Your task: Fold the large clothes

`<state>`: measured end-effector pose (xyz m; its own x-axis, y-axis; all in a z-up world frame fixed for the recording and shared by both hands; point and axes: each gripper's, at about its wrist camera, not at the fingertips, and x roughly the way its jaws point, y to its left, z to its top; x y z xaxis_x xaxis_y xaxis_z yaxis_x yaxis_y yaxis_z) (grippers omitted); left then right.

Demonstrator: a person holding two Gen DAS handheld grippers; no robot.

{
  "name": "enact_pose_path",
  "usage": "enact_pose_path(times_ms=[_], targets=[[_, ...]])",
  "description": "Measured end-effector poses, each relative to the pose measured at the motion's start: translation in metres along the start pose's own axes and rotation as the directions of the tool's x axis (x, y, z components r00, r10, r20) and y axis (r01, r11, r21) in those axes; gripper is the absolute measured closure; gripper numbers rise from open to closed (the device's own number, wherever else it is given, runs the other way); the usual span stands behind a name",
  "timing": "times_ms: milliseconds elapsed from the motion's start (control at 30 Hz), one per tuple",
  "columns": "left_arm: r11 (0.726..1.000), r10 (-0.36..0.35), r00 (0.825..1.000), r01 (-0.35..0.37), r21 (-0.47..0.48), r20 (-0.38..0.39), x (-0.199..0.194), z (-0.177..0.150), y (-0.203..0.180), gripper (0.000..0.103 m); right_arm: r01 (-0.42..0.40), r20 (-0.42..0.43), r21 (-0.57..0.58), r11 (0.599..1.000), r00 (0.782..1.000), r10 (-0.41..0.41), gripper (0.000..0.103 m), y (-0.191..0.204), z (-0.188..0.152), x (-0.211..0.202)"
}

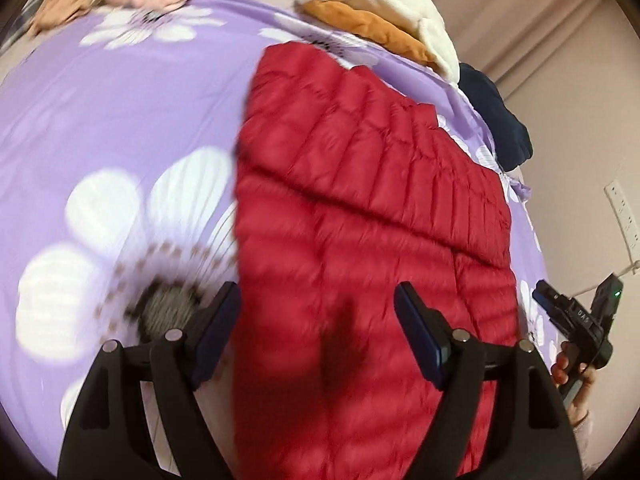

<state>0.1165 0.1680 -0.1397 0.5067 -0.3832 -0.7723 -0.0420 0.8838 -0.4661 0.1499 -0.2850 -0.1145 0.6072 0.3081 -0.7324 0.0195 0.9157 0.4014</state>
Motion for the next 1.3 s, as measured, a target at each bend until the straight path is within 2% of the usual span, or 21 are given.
enact_pose_path(times_ms=[167, 400, 567, 800, 1133, 1300], targets=[[0.997, -0.043, 0.999, 0.041, -0.061, -0.024, -0.013, -0.033, 0.018, 0.024, -0.014, -0.038, 0.034, 0.999, 0.999, 0.015, 0.053, -0.017, -0.021, -0.011], [0.99, -0.086, 0.994, 0.078, -0.119, -0.064, -0.011, -0.067, 0.031, 0.024, -0.022, -0.085, 0.079, 0.997, 0.996, 0.029, 0.053, -0.036, -0.042, -0.018], [0.988, -0.098, 0.994, 0.09, -0.125, -0.055, -0.016, -0.074, 0.032, 0.023, -0.029, -0.124, 0.068, 0.997, 0.992, 0.037, 0.053, -0.04, -0.053, -0.016], [0.995, -0.08, 0.994, 0.076, -0.066, -0.072, -0.016, -0.084, 0.02, 0.023, -0.068, -0.181, 0.056, 0.996, 0.981, 0.077, 0.053, -0.035, -0.066, -0.008], [0.989, -0.137, 0.984, 0.131, -0.063, -0.111, -0.016, -0.095, 0.019, 0.022, -0.094, -0.207, 0.067, 0.993, 0.973, 0.106, 0.053, -0.043, -0.069, -0.01], [0.983, -0.174, 0.976, 0.165, -0.077, -0.13, -0.022, -0.105, 0.022, 0.022, -0.141, -0.24, 0.085, 0.986, 0.958, 0.157, 0.053, -0.053, -0.077, -0.016]])
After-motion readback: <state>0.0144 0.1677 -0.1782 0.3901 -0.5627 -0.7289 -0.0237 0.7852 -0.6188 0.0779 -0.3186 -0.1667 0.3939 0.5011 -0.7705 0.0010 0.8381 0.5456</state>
